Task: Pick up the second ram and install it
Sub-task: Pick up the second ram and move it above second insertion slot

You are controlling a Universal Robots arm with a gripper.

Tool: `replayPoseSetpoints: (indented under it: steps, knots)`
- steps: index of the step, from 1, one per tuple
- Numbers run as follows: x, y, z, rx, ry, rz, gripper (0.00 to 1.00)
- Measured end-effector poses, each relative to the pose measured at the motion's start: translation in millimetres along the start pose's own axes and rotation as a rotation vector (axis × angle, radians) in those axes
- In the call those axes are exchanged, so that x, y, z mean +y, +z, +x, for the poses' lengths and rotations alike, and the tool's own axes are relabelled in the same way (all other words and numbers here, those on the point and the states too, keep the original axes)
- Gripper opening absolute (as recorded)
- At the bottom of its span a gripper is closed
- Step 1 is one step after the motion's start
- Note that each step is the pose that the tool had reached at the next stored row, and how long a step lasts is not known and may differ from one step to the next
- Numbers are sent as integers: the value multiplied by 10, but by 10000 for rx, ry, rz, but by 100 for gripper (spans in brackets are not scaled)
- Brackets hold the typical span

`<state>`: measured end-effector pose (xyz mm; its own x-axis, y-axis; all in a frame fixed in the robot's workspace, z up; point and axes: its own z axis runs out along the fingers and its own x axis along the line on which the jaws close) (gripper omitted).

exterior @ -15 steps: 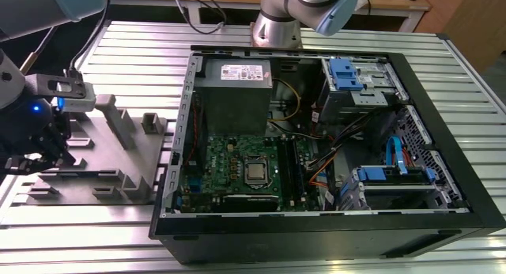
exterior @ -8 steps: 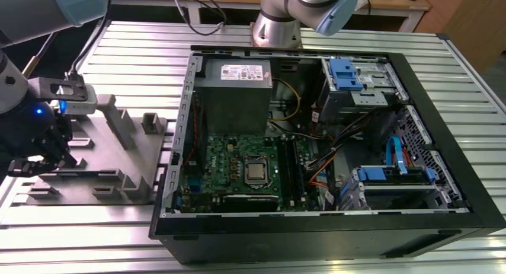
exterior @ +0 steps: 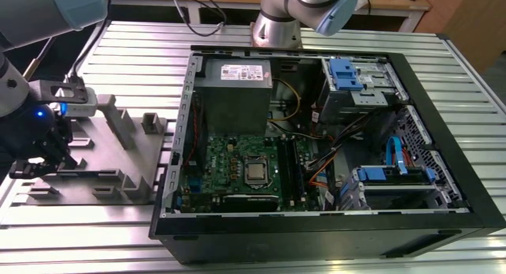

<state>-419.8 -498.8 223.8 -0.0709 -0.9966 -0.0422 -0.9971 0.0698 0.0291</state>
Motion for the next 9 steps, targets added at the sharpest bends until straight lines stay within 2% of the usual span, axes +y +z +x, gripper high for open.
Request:
replayPoseSetpoints:
  steps: [9]
  knots:
    - [13, 35, 3, 1, -51, -2, 7]
